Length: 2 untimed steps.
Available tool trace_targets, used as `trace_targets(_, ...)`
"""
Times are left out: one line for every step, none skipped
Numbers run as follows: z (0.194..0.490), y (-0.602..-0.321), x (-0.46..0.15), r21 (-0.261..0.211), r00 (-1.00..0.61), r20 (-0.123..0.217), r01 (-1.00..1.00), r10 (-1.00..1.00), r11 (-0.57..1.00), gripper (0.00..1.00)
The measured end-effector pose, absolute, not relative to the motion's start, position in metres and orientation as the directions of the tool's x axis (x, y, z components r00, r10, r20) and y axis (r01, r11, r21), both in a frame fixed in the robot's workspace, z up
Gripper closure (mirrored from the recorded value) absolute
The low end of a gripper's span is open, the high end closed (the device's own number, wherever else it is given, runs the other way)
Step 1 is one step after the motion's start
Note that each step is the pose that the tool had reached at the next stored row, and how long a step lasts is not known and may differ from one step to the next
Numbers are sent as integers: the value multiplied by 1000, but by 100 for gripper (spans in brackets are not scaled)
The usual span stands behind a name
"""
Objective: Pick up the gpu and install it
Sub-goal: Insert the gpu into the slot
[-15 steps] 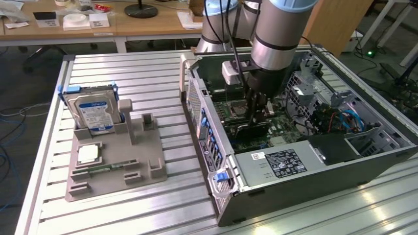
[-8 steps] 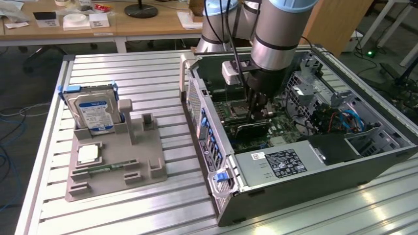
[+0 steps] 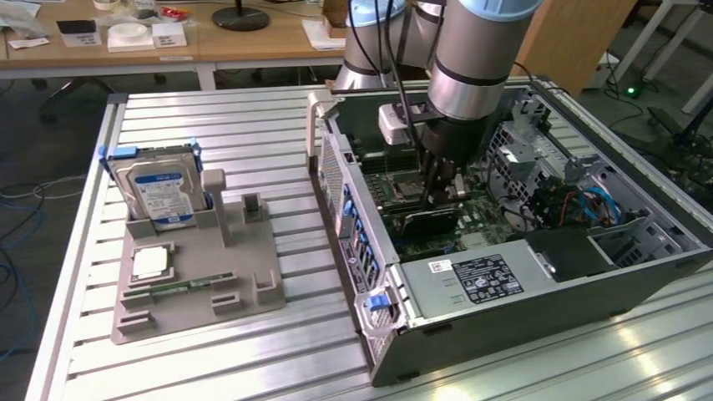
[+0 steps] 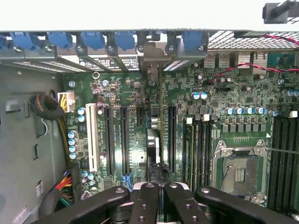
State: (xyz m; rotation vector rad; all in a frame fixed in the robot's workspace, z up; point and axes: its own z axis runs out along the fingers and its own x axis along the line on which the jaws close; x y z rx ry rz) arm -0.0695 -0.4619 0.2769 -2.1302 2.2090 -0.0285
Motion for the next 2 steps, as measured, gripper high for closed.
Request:
trace_targets(277,-462,-69,-64,-35,-39,-997,-999,37,89)
trace_targets(277,-462,-69,-64,-35,-39,-997,-999,37,89)
